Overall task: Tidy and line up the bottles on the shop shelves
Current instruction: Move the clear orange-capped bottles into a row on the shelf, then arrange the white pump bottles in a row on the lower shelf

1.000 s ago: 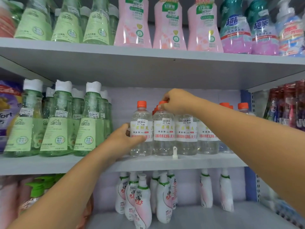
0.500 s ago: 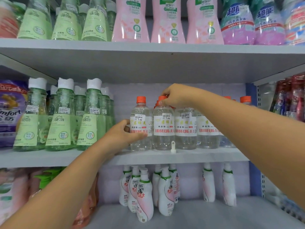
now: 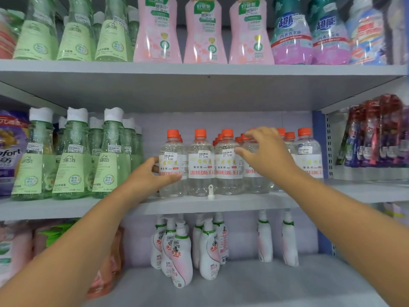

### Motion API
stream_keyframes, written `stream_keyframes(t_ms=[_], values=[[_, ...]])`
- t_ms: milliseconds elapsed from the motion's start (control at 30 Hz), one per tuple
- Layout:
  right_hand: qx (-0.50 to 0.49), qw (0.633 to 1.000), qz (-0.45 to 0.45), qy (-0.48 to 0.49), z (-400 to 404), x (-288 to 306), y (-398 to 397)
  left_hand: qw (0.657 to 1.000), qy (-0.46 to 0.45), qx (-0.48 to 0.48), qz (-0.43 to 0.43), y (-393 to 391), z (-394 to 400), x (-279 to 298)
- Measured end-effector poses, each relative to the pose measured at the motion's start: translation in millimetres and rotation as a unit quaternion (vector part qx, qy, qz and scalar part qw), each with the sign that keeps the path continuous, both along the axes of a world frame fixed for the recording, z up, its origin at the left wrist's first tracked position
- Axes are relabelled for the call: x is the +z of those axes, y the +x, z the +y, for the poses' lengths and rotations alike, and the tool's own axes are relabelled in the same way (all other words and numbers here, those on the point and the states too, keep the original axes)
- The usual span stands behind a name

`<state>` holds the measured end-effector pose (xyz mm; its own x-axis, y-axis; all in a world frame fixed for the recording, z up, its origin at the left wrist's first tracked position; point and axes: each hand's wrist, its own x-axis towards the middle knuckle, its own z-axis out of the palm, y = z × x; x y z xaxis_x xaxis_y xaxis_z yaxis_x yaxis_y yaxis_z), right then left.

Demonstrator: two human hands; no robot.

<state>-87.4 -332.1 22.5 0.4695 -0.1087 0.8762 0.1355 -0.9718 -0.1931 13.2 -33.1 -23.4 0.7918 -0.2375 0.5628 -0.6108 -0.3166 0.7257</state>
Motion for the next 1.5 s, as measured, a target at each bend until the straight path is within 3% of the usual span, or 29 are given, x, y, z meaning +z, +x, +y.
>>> stream_keyframes(t_ms=[300,400,500,567,633,700,800,867,1133,1333,1500], values=[[0.023,0.998,0.031,-0.044,-20,-39,-6,0.998,0.049,0.033,-0.015,-15,-4,2],[0.09,0.996,-0.024,0.006,-28,-74,-31,0.966,0.11,0.187,-0.139,-33,-13,-15],[0.165,0.98,-0.1,0.049,-43,-142,-63,0.913,-0.001,0.259,-0.314,-64,-27,-79],[0.164,0.979,-0.096,0.069,-58,-195,-74,0.908,-0.064,0.241,-0.335,-75,-38,-138],[0.132,0.98,-0.055,0.137,-78,-240,-69,0.947,-0.088,0.209,-0.227,-69,-50,-192],[0.083,0.968,0.027,0.234,-100,-267,-51,0.978,-0.1,0.172,-0.054,-50,-60,-230],[0.035,0.908,0.162,0.384,-136,-285,-15,0.98,-0.072,0.165,0.08,-7,-61,-259],[0.026,0.881,0.179,0.437,-157,-298,8,0.974,-0.058,0.186,0.114,24,-58,-268],[0.057,0.849,0.231,0.471,-205,-318,83,0.976,-0.024,0.139,0.169,90,-60,-287],[0.082,0.86,0.225,0.45,-215,-313,105,0.979,0.041,0.075,0.185,71,-74,-274],[0.089,0.877,0.231,0.411,-209,-307,79,0.978,0.033,-0.016,0.204,24,-113,-264]])
